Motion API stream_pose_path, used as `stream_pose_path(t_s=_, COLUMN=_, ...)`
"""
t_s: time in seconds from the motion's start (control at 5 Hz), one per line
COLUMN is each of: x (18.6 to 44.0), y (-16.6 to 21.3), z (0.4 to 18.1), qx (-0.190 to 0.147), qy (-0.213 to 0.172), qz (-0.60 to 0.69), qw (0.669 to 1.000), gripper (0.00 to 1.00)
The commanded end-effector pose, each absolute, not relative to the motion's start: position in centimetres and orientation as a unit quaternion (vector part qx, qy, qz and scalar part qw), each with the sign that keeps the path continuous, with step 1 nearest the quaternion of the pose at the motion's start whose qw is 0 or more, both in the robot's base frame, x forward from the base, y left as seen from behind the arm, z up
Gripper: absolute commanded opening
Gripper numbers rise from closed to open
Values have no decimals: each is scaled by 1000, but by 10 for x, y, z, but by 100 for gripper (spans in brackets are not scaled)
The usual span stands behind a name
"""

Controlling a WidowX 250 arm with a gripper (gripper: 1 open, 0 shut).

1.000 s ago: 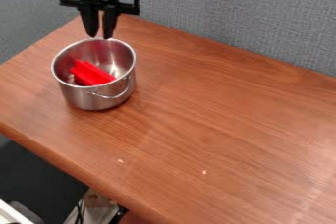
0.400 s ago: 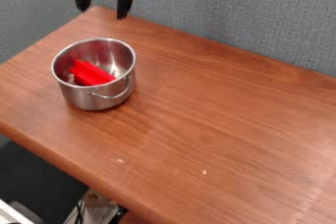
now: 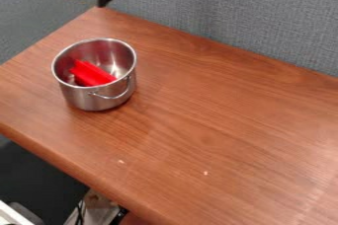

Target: Put the red object in the metal pot

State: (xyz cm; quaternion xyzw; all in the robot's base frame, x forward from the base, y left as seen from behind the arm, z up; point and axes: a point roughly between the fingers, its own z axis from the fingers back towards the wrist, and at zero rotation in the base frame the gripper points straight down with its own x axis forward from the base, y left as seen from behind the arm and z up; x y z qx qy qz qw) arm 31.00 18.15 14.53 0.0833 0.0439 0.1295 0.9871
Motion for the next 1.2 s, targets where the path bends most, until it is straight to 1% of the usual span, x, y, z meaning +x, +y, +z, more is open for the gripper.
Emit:
stream_pose_path(t_s=0.0, x=294, y=213, z=153, qx=84, qy=33, qz=114, qw=989, gripper=100)
stream_pose_path(t_s=0.2, x=277, y=202, z=151, qx=76, qy=20, qz=89, qw=993, gripper=100)
stream_pose_path(t_s=0.4, x=269, y=177, z=147, qx=72, qy=1, qz=43, qw=996, gripper=100)
stream_pose_path(t_s=0.6, x=251, y=172, z=145, qx=58, qy=7, qz=49, qw=997, gripper=100)
stream_pose_path(t_s=0.8, x=252, y=180, z=128, qx=46, qy=7, qz=51, qw=998, gripper=100)
stream_pose_path(t_s=1.0, x=252, y=172, z=118, qx=39, qy=30, qz=69, qw=996, gripper=100)
